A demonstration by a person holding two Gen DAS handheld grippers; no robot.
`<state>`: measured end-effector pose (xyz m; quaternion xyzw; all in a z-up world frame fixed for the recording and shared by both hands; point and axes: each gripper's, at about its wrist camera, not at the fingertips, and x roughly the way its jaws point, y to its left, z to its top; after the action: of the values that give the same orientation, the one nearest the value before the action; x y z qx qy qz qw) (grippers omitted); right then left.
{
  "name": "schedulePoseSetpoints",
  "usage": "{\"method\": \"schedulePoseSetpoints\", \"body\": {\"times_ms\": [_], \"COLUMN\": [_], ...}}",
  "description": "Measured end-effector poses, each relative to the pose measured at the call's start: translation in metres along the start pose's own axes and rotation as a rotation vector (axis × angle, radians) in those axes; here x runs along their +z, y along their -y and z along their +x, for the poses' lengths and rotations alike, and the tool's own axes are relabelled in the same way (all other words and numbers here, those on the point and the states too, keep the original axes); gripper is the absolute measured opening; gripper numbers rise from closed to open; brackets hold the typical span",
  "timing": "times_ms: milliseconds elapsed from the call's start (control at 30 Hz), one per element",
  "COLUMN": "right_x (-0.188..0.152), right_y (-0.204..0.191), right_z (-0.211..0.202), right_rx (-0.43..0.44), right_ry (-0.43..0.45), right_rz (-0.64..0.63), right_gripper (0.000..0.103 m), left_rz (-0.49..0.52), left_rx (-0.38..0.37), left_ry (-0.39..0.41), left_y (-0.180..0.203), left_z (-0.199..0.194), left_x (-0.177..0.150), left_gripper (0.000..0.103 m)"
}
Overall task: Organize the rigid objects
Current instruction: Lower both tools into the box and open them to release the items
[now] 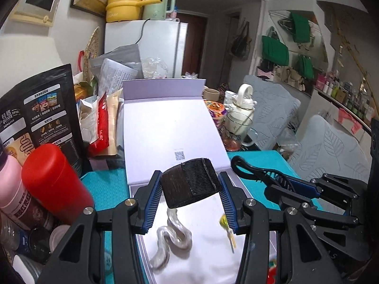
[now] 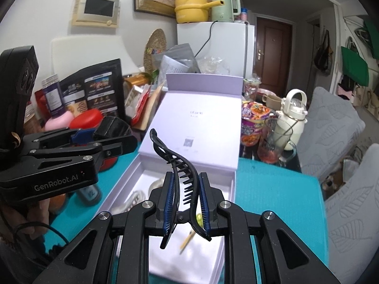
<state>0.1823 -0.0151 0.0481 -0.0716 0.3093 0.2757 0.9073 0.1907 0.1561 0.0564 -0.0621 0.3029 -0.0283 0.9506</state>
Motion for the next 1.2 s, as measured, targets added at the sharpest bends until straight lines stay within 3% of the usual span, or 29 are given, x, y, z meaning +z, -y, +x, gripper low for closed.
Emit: {"method": "schedulePoseSetpoints", "body": {"times_ms": [300, 667, 1200], "right_x": [0.0, -0.015, -0.029], "right_y": [0.014, 0.03, 0.03], "right_z": [0.038, 0.075, 0.101], "right_rx": [0.008, 0.008, 0.008], "right_ry": [-0.029, -0.109, -0.208], "right_rz": [0.035, 0.081, 0.079], "right_gripper": [0.02, 0.02, 0.02], "left_rz": [-0.012, 0.011, 0.027], "left_rx": [0.044, 0.022, 0.017], "left_ry": [-0.06, -0.165, -0.286], "left_y": [-0.017, -0.018, -0.018], "left_z": [0.038, 0.079, 0.108], "left_x": [-0.005, -0.02, -0.035], "left_gripper": [0.047, 0.047, 0.047]}}
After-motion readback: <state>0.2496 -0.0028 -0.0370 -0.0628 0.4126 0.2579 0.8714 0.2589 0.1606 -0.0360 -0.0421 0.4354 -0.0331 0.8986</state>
